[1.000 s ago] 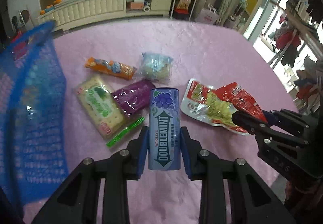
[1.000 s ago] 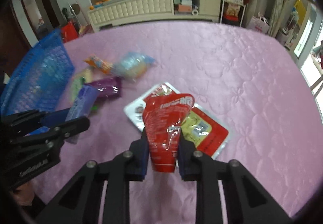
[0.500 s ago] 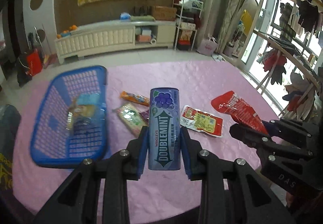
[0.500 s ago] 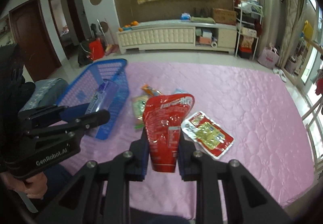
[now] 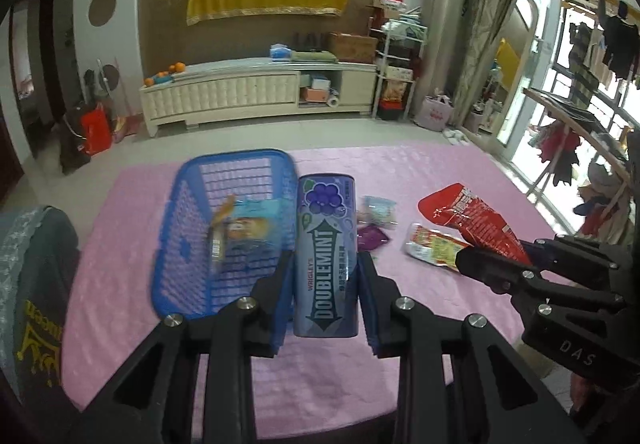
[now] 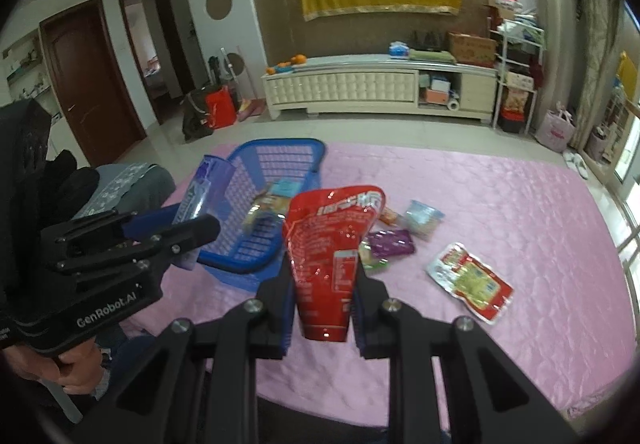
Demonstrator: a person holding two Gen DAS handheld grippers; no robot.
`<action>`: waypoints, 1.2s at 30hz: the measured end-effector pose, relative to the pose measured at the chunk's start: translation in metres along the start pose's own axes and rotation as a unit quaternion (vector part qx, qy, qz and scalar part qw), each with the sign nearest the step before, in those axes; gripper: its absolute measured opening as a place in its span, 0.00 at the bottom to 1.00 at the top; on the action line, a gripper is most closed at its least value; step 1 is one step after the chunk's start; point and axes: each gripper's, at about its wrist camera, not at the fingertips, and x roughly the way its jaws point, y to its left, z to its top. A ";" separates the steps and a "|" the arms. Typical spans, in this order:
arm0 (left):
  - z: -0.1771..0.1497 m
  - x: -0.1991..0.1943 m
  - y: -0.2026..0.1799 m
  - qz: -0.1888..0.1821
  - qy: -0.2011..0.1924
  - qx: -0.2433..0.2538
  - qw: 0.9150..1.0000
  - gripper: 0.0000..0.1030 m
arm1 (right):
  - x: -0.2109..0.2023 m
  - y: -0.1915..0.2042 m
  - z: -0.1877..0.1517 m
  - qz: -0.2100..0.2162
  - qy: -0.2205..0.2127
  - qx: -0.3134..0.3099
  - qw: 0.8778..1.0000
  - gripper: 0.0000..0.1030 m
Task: Organize snacks
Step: 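Carry the Doublemint tube and red pack over the basket with both tools, then open the right tool to drop the red pack while the left tool releases the Doublemint tube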
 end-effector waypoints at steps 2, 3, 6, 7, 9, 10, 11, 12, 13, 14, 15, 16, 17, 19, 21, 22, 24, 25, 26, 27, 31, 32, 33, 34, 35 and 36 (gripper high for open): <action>0.001 0.003 0.014 0.000 0.003 -0.006 1.000 0.27 | 0.010 0.011 0.007 0.007 0.005 -0.008 1.000 0.27; 0.002 0.006 0.022 0.000 0.005 -0.011 1.000 0.27 | 0.016 0.015 0.011 0.012 0.008 -0.011 1.000 0.27; 0.006 0.015 0.043 0.001 0.011 -0.022 1.000 0.27 | 0.034 0.026 0.022 0.024 0.014 -0.018 0.999 0.27; 0.007 0.017 0.051 0.001 0.013 -0.025 1.000 0.27 | 0.042 0.028 0.027 0.028 0.017 -0.020 0.999 0.27; 0.010 0.026 0.063 0.002 0.017 -0.029 0.999 0.27 | 0.053 0.030 0.034 0.030 0.022 -0.023 0.999 0.27; 0.011 0.031 0.068 0.004 0.020 -0.031 0.999 0.27 | 0.061 0.031 0.039 0.030 0.025 -0.026 0.999 0.27; 0.013 0.038 0.074 0.007 0.022 -0.032 0.999 0.27 | 0.069 0.030 0.044 0.031 0.028 -0.028 0.999 0.27; 0.016 0.043 0.079 0.011 0.022 -0.033 0.999 0.27 | 0.074 0.030 0.046 0.031 0.031 -0.030 0.999 0.27; 0.018 0.049 0.084 0.015 0.022 -0.036 0.999 0.27 | 0.084 0.027 0.051 0.031 0.035 -0.033 0.998 0.27; 0.019 0.056 0.087 0.016 0.024 -0.037 0.999 0.27 | 0.093 0.025 0.056 0.030 0.039 -0.035 0.998 0.27; 0.022 0.063 0.090 0.016 0.027 -0.038 0.999 0.27 | 0.099 0.024 0.060 0.030 0.042 -0.036 0.998 0.27; 0.024 0.070 0.092 0.017 0.031 -0.037 0.999 0.27 | 0.107 0.023 0.065 0.031 0.045 -0.037 0.998 0.27; 0.027 0.078 0.096 0.019 0.035 -0.037 0.999 0.27 | 0.117 0.021 0.073 0.031 0.049 -0.041 0.997 0.27; 0.032 0.090 0.100 0.020 0.043 -0.038 0.998 0.27 | 0.128 0.021 0.082 0.033 0.052 -0.050 0.997 0.27; 0.038 0.103 0.106 0.019 0.050 -0.040 0.998 0.27 | 0.146 0.020 0.090 0.034 0.063 -0.063 0.995 0.27; 0.040 0.109 0.108 0.018 0.054 -0.041 0.998 0.27 | 0.151 0.021 0.093 0.036 0.068 -0.068 0.995 0.28; 0.044 0.117 0.111 0.018 0.059 -0.037 0.997 0.27 | 0.169 0.022 0.095 0.043 0.089 -0.083 0.992 0.28; 0.045 0.120 0.112 0.020 0.060 -0.035 0.997 0.27 | 0.177 0.023 0.097 0.045 0.097 -0.089 0.990 0.28; 0.046 0.122 0.113 0.022 0.061 -0.035 0.997 0.27 | 0.187 0.024 0.096 0.045 0.105 -0.099 0.989 0.28; 0.047 0.123 0.111 0.023 0.061 -0.035 0.997 0.27 | 0.193 0.025 0.096 0.043 0.110 -0.106 0.987 0.28; 0.045 0.126 0.113 0.023 0.063 -0.042 0.997 0.27 | 0.216 0.027 0.098 0.041 0.124 -0.118 0.984 0.30; 0.044 0.127 0.112 0.025 0.065 -0.043 0.997 0.27 | 0.220 0.030 0.099 0.040 0.126 -0.123 0.984 0.34; 0.043 0.126 0.112 0.026 0.067 -0.044 0.996 0.27 | 0.223 0.031 0.099 0.035 0.126 -0.127 0.983 0.50; 0.042 0.126 0.112 0.027 0.068 -0.045 0.996 0.27 | 0.225 0.033 0.099 0.021 0.119 -0.135 0.983 0.72; 0.041 0.127 0.112 0.028 0.069 -0.046 0.996 0.27 | 0.224 0.034 0.098 -0.014 0.098 -0.146 0.984 0.83; 0.039 0.126 0.113 0.030 0.070 -0.048 0.996 0.27 | 0.223 0.034 0.098 -0.029 0.085 -0.149 0.985 0.94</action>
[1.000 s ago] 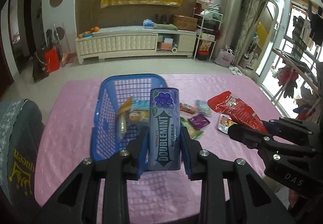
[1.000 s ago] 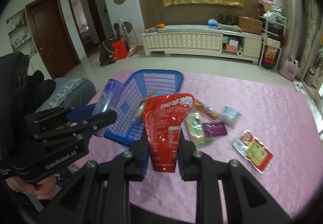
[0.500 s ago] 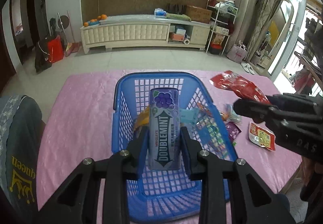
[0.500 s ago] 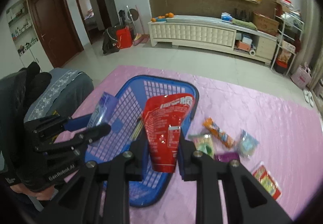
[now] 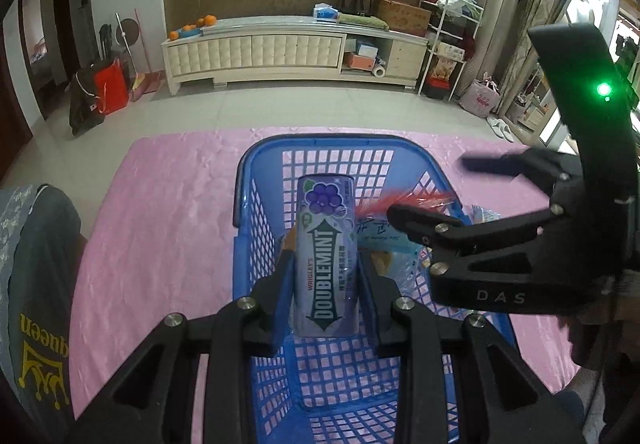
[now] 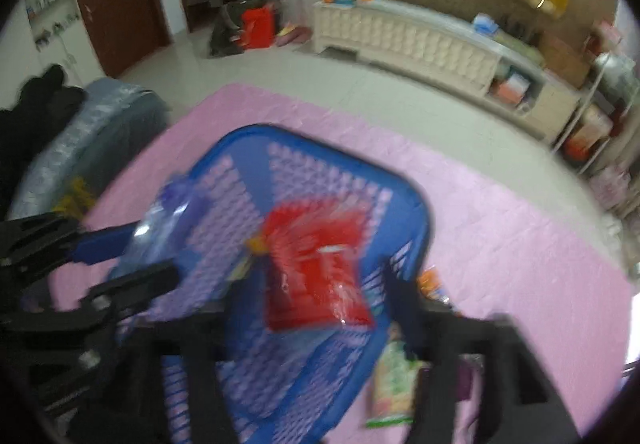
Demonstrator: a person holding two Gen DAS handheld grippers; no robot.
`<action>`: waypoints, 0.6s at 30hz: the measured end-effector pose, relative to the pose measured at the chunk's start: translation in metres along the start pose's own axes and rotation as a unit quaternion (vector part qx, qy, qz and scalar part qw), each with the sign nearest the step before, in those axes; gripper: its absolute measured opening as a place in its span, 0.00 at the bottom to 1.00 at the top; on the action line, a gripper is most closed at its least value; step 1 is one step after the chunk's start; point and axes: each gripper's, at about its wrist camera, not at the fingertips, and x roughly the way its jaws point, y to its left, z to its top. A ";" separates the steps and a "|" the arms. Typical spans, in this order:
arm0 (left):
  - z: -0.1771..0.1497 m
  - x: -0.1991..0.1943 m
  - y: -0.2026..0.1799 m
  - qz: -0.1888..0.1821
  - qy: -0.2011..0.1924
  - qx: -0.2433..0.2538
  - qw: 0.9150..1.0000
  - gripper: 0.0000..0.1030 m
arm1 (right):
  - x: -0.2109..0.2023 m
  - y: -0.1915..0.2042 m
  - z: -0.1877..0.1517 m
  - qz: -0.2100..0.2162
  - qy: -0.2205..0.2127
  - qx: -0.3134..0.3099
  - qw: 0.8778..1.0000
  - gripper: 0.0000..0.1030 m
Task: Organize snacks
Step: 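Open the right tool to drop the red pack while the left tool releases the Doublemint tube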
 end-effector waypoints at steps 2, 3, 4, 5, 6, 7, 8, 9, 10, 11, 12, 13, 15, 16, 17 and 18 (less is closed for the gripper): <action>-0.005 -0.001 0.001 0.003 0.004 0.000 1.000 0.27 | -0.006 -0.004 -0.006 -0.011 -0.017 0.009 1.000 0.95; -0.006 -0.001 0.001 0.002 0.007 -0.001 1.000 0.27 | -0.009 -0.007 -0.009 -0.005 -0.019 0.020 1.000 0.95; -0.007 -0.001 0.001 0.001 0.009 0.000 1.000 0.27 | -0.014 -0.011 -0.013 0.008 -0.023 0.036 0.999 0.95; -0.008 -0.002 0.000 0.001 0.011 0.000 1.000 0.27 | -0.020 -0.016 -0.018 0.019 -0.024 0.054 0.998 0.96; -0.009 -0.004 0.000 0.001 0.012 0.001 1.000 0.27 | -0.024 -0.020 -0.023 0.022 -0.023 0.066 0.997 0.96; -0.011 -0.005 -0.001 0.000 0.013 0.000 1.000 0.27 | -0.029 -0.024 -0.028 0.022 -0.021 0.075 0.997 0.96; -0.010 -0.007 -0.002 -0.004 0.014 -0.002 1.000 0.27 | -0.035 -0.027 -0.035 0.023 -0.019 0.084 0.996 0.96; -0.011 -0.009 -0.001 -0.007 0.016 -0.005 1.000 0.27 | -0.038 -0.027 -0.039 0.024 -0.017 0.089 0.996 0.96; -0.012 -0.010 -0.002 -0.013 0.018 -0.007 1.000 0.27 | -0.042 -0.028 -0.043 0.025 -0.014 0.095 0.995 0.96; -0.013 -0.011 -0.002 -0.016 0.020 -0.007 1.000 0.27 | -0.046 -0.028 -0.047 0.026 -0.011 0.099 0.995 0.96; -0.014 -0.012 -0.005 -0.017 0.020 -0.005 1.000 0.27 | -0.048 -0.028 -0.049 0.026 -0.009 0.102 0.994 0.96; -0.016 -0.013 -0.007 -0.016 0.020 -0.002 1.000 0.27 | -0.048 -0.029 -0.048 0.025 -0.007 0.105 0.994 0.96; -0.017 -0.014 -0.012 -0.013 0.019 0.005 1.000 0.27 | -0.053 -0.027 -0.052 0.029 -0.002 0.108 0.994 0.96; -0.018 -0.015 -0.014 -0.014 0.018 0.010 1.000 0.27 | -0.053 -0.026 -0.053 0.035 0.003 0.110 0.993 0.96; -0.017 -0.015 -0.016 -0.016 0.018 0.013 1.000 0.27 | -0.053 -0.025 -0.053 0.038 0.007 0.111 0.993 0.96; -0.017 -0.014 -0.015 -0.016 0.020 0.012 1.000 0.27 | -0.054 -0.023 -0.055 0.043 0.009 0.113 0.993 0.96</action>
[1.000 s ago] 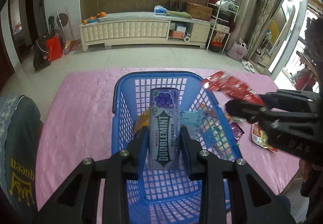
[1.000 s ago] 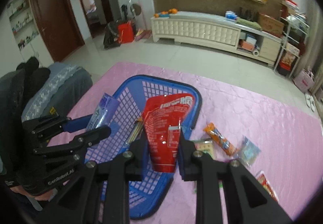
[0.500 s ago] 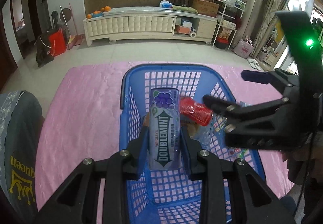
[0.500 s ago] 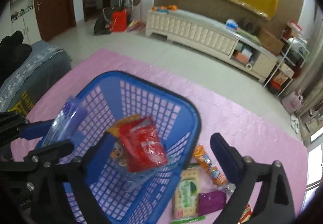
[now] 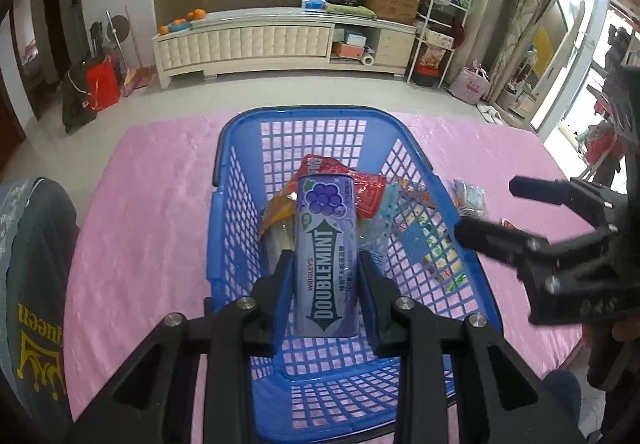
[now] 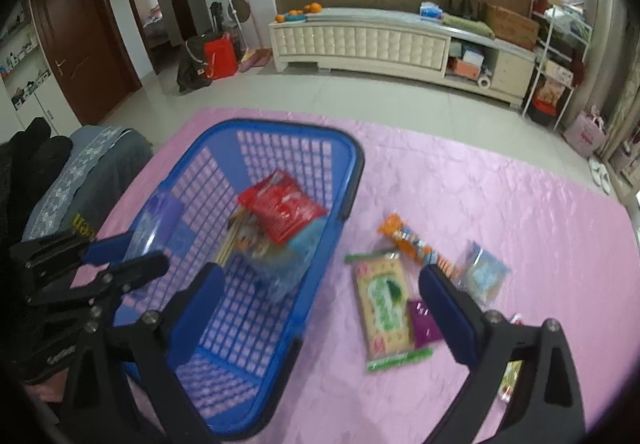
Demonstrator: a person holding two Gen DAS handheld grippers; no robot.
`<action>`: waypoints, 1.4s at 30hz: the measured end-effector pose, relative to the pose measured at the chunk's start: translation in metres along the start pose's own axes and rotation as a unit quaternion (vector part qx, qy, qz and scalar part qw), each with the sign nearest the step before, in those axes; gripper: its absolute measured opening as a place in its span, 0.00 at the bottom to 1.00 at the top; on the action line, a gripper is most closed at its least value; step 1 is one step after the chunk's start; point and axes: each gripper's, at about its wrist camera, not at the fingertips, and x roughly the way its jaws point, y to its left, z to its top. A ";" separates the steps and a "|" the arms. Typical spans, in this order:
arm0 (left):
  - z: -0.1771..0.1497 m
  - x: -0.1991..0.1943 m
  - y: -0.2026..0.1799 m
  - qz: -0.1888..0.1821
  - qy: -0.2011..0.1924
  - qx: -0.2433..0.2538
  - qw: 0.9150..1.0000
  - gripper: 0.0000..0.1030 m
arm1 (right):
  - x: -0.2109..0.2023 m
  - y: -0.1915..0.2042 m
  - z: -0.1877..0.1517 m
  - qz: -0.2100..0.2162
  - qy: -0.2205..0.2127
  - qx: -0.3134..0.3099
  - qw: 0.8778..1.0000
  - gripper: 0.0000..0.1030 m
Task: Organize snacks
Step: 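Open the right tool to drop the red pack while the left tool releases the Doublemint tube, then move both tools back toward the remaining snacks on the table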
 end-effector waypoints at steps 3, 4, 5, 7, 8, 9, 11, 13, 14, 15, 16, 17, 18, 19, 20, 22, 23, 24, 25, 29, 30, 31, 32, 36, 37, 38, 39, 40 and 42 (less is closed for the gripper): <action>0.000 0.005 0.002 -0.002 0.005 -0.005 1.000 0.27 | 0.001 0.003 -0.005 0.010 0.004 0.005 1.000 0.96; 0.000 0.008 0.003 0.000 0.006 -0.005 1.000 0.27 | 0.003 0.003 -0.005 0.011 0.006 0.008 1.000 0.96; -0.001 0.011 0.005 0.002 0.009 -0.003 1.000 0.27 | 0.006 0.003 -0.005 0.011 0.008 0.011 1.000 0.96; 0.001 0.020 0.008 0.012 0.015 0.003 1.000 0.27 | 0.013 0.001 -0.005 0.013 0.014 0.019 1.000 0.96; 0.002 0.024 0.010 0.017 0.018 0.005 1.000 0.27 | 0.015 0.000 -0.004 0.013 0.014 0.021 1.000 0.96; 0.002 0.027 0.011 0.020 0.020 0.005 1.000 0.27 | 0.018 0.000 -0.004 0.012 0.013 0.022 1.000 0.96; 0.005 0.036 0.018 0.021 0.030 -0.005 0.999 0.27 | 0.023 -0.001 -0.003 0.015 0.015 0.024 1.000 0.96; 0.006 0.040 0.028 0.013 0.027 -0.028 0.999 0.31 | 0.027 -0.001 -0.003 0.019 0.016 0.024 0.999 0.96; 0.006 0.041 0.032 0.005 0.022 -0.037 0.999 0.40 | 0.029 -0.001 -0.003 0.021 0.016 0.023 0.999 0.96; 0.007 0.040 0.035 -0.007 0.015 -0.044 0.999 0.48 | 0.030 0.000 -0.003 0.023 0.017 0.022 0.999 0.96; 0.008 0.037 0.036 -0.018 0.010 -0.048 0.999 0.51 | 0.030 0.000 -0.004 0.024 0.018 0.022 0.999 0.96; 0.010 0.036 0.034 -0.029 0.010 -0.052 0.998 0.58 | 0.029 0.000 -0.005 0.029 0.020 0.024 0.999 0.96; 0.009 0.034 0.032 -0.036 0.012 -0.053 0.998 0.64 | 0.028 -0.001 -0.006 0.032 0.020 0.027 0.999 0.96; 0.008 0.031 0.030 -0.036 0.013 -0.051 0.998 0.64 | 0.026 -0.002 -0.007 0.032 0.022 0.031 0.999 0.96; 0.007 0.028 0.026 -0.031 0.013 -0.044 0.998 0.64 | 0.021 -0.003 -0.008 0.031 0.021 0.033 0.999 0.96; 0.004 0.023 0.016 -0.020 0.013 -0.029 0.999 0.64 | 0.013 -0.005 -0.009 0.029 0.016 0.037 0.999 0.96; 0.002 0.017 0.012 -0.016 0.012 -0.022 1.000 0.64 | 0.006 -0.006 -0.010 0.028 0.012 0.039 0.999 0.96; 0.000 0.012 0.009 -0.016 0.011 -0.019 1.000 0.64 | -0.001 -0.006 -0.011 0.026 0.008 0.040 0.999 0.96; -0.002 0.007 0.006 -0.017 0.010 -0.017 1.000 0.64 | -0.008 -0.007 -0.012 0.024 0.003 0.041 0.999 0.96; -0.009 -0.020 -0.007 -0.025 -0.001 -0.012 1.000 0.68 | -0.040 -0.007 -0.020 0.014 -0.011 0.042 0.999 0.96; -0.011 -0.026 -0.010 -0.027 -0.005 -0.011 1.000 0.69 | -0.046 -0.007 -0.022 0.011 -0.013 0.043 0.999 0.96; -0.013 -0.033 -0.014 -0.030 -0.009 -0.009 0.999 0.69 | -0.056 -0.008 -0.025 0.007 -0.018 0.044 0.999 0.96; -0.014 -0.040 -0.019 -0.032 -0.012 -0.006 0.999 0.71 | -0.064 -0.009 -0.028 0.005 -0.021 0.045 0.999 0.96; -0.020 -0.064 -0.037 -0.036 -0.028 0.010 0.999 0.74 | -0.090 -0.013 -0.039 -0.007 -0.032 0.050 0.998 0.96; -0.021 -0.070 -0.042 -0.038 -0.034 0.013 0.999 0.74 | -0.096 -0.015 -0.042 -0.009 -0.036 0.051 0.998 0.96; -0.023 -0.076 -0.049 -0.040 -0.041 0.020 0.998 0.75 | -0.101 -0.015 -0.046 -0.010 -0.039 0.052 0.998 0.96; -0.025 -0.080 -0.055 -0.042 -0.047 0.025 0.998 0.78 | -0.107 -0.017 -0.049 -0.013 -0.041 0.053 0.998 0.96; -0.026 -0.085 -0.061 -0.043 -0.052 0.030 0.997 0.79 | -0.113 -0.019 -0.053 -0.015 -0.044 0.055 0.997 0.96; -0.030 -0.090 -0.074 -0.046 -0.055 0.041 0.997 0.79 | -0.123 -0.022 -0.060 -0.017 -0.048 0.059 0.997 0.96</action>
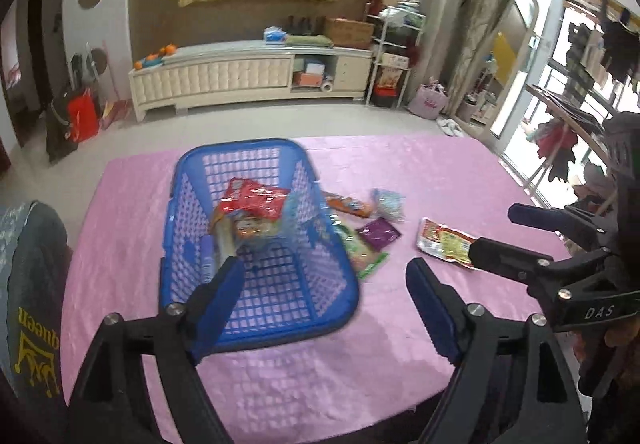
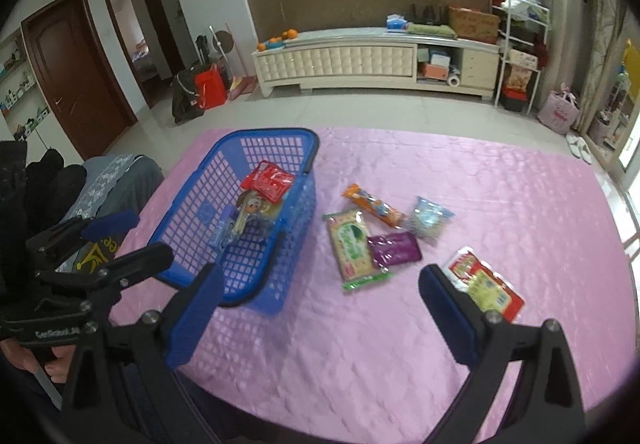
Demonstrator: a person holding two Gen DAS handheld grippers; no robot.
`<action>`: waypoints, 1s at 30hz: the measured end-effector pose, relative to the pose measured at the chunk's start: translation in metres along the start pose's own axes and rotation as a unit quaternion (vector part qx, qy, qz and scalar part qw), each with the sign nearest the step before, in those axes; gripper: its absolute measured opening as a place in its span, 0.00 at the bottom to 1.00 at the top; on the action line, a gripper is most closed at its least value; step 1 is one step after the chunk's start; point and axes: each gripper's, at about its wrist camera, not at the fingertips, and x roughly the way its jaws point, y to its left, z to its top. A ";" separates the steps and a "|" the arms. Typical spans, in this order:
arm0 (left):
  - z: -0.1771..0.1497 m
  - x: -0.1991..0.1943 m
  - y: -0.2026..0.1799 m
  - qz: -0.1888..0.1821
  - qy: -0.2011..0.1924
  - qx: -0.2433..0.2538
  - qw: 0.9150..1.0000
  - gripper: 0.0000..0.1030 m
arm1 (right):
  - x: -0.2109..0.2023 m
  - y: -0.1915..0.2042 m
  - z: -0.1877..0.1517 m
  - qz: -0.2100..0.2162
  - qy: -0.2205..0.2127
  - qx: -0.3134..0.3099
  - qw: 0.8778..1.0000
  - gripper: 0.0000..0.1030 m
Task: Organize snacks
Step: 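Move both tools back toward the remaining snacks on the table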
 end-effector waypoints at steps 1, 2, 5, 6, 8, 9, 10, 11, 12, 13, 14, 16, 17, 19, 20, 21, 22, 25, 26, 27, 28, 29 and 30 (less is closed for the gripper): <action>-0.002 -0.001 -0.005 -0.001 0.000 0.004 1.000 0.79 | -0.005 -0.003 -0.004 -0.003 -0.001 0.001 1.000 0.96; -0.002 -0.001 -0.011 -0.003 0.000 0.008 1.000 0.79 | -0.009 -0.006 -0.007 -0.007 -0.002 0.001 1.000 0.96; -0.004 0.002 -0.032 -0.008 0.004 0.018 1.000 0.79 | -0.019 -0.015 -0.016 -0.016 -0.006 0.001 1.000 0.96; -0.004 0.006 -0.039 -0.009 0.006 0.021 1.000 0.79 | -0.021 -0.019 -0.018 -0.019 -0.007 0.002 1.000 0.96; -0.005 0.012 -0.051 -0.012 0.012 0.025 1.000 0.79 | -0.025 -0.028 -0.022 -0.022 -0.008 0.002 1.000 0.96; -0.008 0.014 -0.056 -0.014 0.014 0.027 0.999 0.79 | -0.026 -0.035 -0.025 -0.025 -0.007 0.003 1.000 0.96; -0.008 0.017 -0.061 -0.014 0.017 0.029 0.999 0.79 | -0.027 -0.039 -0.027 -0.027 -0.007 0.004 1.000 0.96; -0.008 0.022 -0.067 -0.015 0.022 0.033 0.999 0.79 | -0.027 -0.046 -0.029 -0.029 -0.006 0.007 1.000 0.96; -0.011 0.024 -0.071 -0.016 0.025 0.036 0.999 0.79 | -0.027 -0.049 -0.030 -0.029 -0.005 0.009 1.000 0.96; -0.011 0.027 -0.076 -0.015 0.028 0.039 0.999 0.79 | -0.027 -0.057 -0.031 -0.029 -0.004 0.012 0.999 0.96; -0.012 0.031 -0.080 -0.015 0.032 0.042 0.999 0.79 | -0.026 -0.064 -0.033 -0.029 -0.003 0.015 0.999 0.96; -0.014 0.040 -0.088 -0.013 0.039 0.045 0.998 0.79 | -0.025 -0.074 -0.037 -0.041 0.005 0.039 0.998 0.96; -0.014 0.045 -0.092 -0.013 0.042 0.046 0.998 0.79 | -0.023 -0.081 -0.039 -0.040 0.008 0.039 0.998 0.96; -0.015 0.056 -0.100 -0.015 0.051 0.046 0.998 0.79 | -0.019 -0.092 -0.044 -0.039 0.018 0.039 0.998 0.96; -0.016 0.064 -0.105 -0.016 0.056 0.047 0.997 0.79 | -0.015 -0.099 -0.046 -0.038 0.023 0.036 0.998 0.96; -0.017 0.069 -0.108 -0.016 0.060 0.047 0.997 0.79 | -0.013 -0.103 -0.049 -0.038 0.026 0.034 0.998 0.96; -0.018 0.076 -0.113 -0.016 0.065 0.048 0.997 0.79 | -0.010 -0.108 -0.051 -0.038 0.029 0.031 0.998 0.96; -0.022 0.093 -0.125 -0.019 0.079 0.050 0.995 0.79 | 0.000 -0.120 -0.056 -0.037 0.042 0.019 0.998 0.96; -0.024 0.101 -0.130 -0.019 0.085 0.052 0.995 0.79 | 0.005 -0.125 -0.057 -0.039 0.046 0.014 0.998 0.96; -0.025 0.107 -0.132 -0.019 0.089 0.053 0.994 0.79 | 0.010 -0.129 -0.058 -0.038 0.051 0.009 0.998 0.96; -0.026 0.112 -0.135 -0.018 0.093 0.054 0.994 0.79 | 0.013 -0.132 -0.058 -0.036 0.055 0.006 0.998 0.96; -0.027 0.119 -0.138 -0.017 0.098 0.055 0.994 0.79 | 0.020 -0.137 -0.058 -0.033 0.060 0.001 0.998 0.96; -0.028 0.124 -0.139 -0.016 0.101 0.055 0.993 0.79 | 0.024 -0.142 -0.058 -0.032 0.063 -0.003 0.997 0.96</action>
